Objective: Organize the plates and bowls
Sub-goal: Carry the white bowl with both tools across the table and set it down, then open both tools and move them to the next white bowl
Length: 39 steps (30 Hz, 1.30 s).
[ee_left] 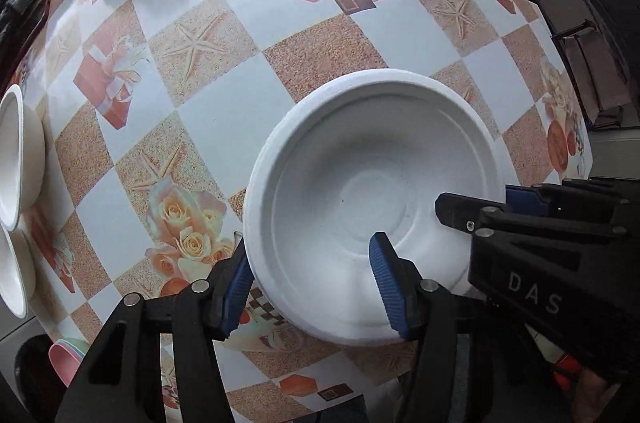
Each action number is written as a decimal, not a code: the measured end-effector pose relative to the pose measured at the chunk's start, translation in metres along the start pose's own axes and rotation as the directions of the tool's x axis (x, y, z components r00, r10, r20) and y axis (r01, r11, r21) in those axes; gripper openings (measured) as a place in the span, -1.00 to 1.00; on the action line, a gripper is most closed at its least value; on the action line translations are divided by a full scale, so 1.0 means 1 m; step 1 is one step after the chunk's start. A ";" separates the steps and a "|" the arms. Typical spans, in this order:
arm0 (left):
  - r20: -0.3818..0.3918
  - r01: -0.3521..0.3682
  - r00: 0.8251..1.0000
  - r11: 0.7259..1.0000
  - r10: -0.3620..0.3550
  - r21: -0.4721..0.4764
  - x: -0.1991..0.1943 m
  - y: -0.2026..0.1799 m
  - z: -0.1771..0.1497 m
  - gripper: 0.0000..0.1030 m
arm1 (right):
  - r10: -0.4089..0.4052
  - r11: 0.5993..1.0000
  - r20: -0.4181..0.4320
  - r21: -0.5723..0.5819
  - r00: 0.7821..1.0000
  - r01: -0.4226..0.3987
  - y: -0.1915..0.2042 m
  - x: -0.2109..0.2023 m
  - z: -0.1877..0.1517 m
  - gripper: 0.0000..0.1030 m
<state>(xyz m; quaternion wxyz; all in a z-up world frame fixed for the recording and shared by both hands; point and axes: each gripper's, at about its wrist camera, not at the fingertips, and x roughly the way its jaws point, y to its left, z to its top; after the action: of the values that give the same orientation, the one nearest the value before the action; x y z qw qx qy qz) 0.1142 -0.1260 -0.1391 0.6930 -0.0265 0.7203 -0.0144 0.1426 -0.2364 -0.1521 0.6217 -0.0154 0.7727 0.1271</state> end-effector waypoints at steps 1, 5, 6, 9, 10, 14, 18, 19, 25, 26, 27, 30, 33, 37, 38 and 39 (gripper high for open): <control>0.014 -0.009 1.000 1.000 0.009 0.008 -0.002 -0.003 0.001 0.47 | 0.004 1.000 0.006 0.007 1.000 -0.004 -0.009 -0.003 0.001 -0.41; 0.011 -0.012 1.000 1.000 0.011 0.018 -0.011 0.004 -0.005 0.51 | 0.020 0.999 0.069 0.028 0.997 -0.022 -0.028 -0.020 -0.001 0.82; 0.007 -0.010 1.000 1.000 0.010 0.012 -0.013 0.010 -0.005 0.51 | 0.028 0.999 0.089 0.029 0.996 -0.030 -0.032 -0.026 -0.003 0.82; 0.012 0.001 1.000 1.000 -0.001 -0.013 -0.022 0.029 -0.025 0.51 | 0.022 0.998 0.132 0.055 0.991 -0.030 -0.049 -0.042 -0.003 0.82; 0.016 0.000 1.000 1.000 0.000 -0.019 -0.025 0.038 -0.035 0.51 | 0.021 0.997 0.141 0.069 0.990 -0.031 -0.055 -0.046 -0.003 0.82; 0.056 -0.003 0.998 0.999 0.006 -0.049 -0.040 0.062 -0.067 0.51 | 0.030 0.995 0.160 0.091 0.987 -0.046 -0.078 -0.067 -0.009 0.82; 0.108 -0.022 0.994 0.995 0.032 -0.094 -0.068 0.097 -0.086 0.51 | 0.049 0.996 0.165 0.059 0.985 -0.060 -0.029 -0.066 0.008 0.82; 0.123 -0.028 0.992 0.993 0.042 -0.113 -0.073 0.100 -0.088 0.51 | 0.057 0.997 0.166 0.044 0.985 -0.066 -0.011 -0.063 0.011 0.82; 0.196 -0.072 0.974 0.972 0.117 -0.224 -0.091 0.146 -0.063 0.51 | 0.104 0.992 0.164 -0.084 0.981 -0.091 0.064 -0.069 0.020 0.82; 0.208 -0.078 0.969 0.967 0.131 -0.243 -0.094 0.158 -0.059 0.51 | 0.109 0.990 0.158 -0.106 0.981 -0.092 0.076 -0.068 0.023 0.82; 0.218 -0.085 0.965 0.961 0.145 -0.262 -0.098 0.170 -0.055 0.51 | 0.112 0.988 0.153 -0.126 0.982 -0.093 0.089 -0.068 0.025 0.82; 0.235 -0.106 0.953 0.936 0.193 -0.336 -0.106 0.207 -0.044 0.51 | 0.120 0.980 0.139 -0.172 0.983 -0.096 0.124 -0.064 0.031 0.82; 0.237 -0.103 0.948 0.908 0.213 -0.405 -0.110 0.245 -0.036 0.51 | 0.123 0.978 0.126 -0.183 0.984 -0.099 0.153 -0.058 0.039 0.82; 0.204 -0.148 0.947 0.899 0.249 -0.412 -0.101 0.279 -0.013 0.51 | 0.134 0.979 0.116 -0.170 0.984 -0.113 0.184 -0.049 0.054 0.82; 0.195 -0.155 0.948 0.898 0.253 -0.411 -0.098 0.287 -0.006 0.51 | 0.139 0.980 0.114 -0.160 0.984 -0.119 0.191 -0.046 0.059 0.82; 0.191 -0.162 0.947 0.897 0.259 -0.412 -0.095 0.293 -0.001 0.51 | 0.145 0.981 0.113 -0.149 0.983 -0.127 0.196 -0.043 0.064 0.82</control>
<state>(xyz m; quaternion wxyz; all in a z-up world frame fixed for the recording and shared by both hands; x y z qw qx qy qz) 0.1117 0.1725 -0.0607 0.7534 -0.0874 0.6175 0.2084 0.1776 -0.0392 -0.0883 0.6556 0.0015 0.7210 0.2243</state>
